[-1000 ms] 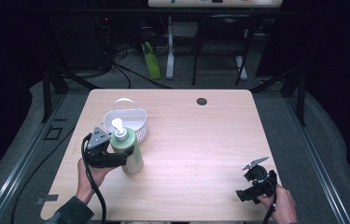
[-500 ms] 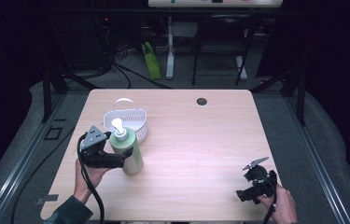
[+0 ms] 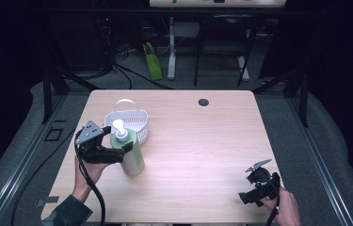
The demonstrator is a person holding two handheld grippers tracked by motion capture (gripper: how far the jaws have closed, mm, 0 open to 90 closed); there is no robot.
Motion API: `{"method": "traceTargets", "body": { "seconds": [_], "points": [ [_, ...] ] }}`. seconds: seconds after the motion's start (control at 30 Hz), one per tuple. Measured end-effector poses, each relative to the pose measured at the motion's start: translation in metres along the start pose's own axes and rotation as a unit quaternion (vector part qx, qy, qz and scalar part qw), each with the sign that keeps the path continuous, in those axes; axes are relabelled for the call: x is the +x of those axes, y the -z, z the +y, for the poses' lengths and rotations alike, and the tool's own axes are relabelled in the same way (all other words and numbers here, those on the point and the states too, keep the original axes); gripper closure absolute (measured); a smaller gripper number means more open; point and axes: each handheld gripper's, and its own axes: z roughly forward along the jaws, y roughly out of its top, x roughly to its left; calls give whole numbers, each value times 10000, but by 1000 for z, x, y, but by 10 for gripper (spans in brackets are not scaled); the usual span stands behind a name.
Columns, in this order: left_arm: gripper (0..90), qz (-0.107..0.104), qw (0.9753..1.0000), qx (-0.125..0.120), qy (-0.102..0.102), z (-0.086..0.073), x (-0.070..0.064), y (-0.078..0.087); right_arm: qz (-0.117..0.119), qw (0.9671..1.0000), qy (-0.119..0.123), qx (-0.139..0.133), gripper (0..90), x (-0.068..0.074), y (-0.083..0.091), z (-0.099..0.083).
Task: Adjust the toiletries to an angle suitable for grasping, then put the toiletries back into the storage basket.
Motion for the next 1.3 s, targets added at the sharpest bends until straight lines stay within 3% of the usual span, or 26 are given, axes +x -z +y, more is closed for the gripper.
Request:
{"method": "traceTargets", "body": {
  "seconds": [0.4,0.6,0.73,0.8,1.3],
  "points": [
    [6,90,9997,-235,46,10,6,1,-1,10000,-2,1,12,0,0,0],
    [67,76,9995,-305,30,13,5,-1,7,10000,-8,3,13,0,-1,0],
    [176,55,9992,-394,10,14,5,0,3,10000,-6,-2,12,0,0,0],
    [303,59,9989,-475,-12,14,5,0,11,10000,-7,6,13,0,-1,0],
    [542,-77,9978,-655,-112,15,3,0,-5,10000,-5,22,13,0,-1,0]
  ]
}}
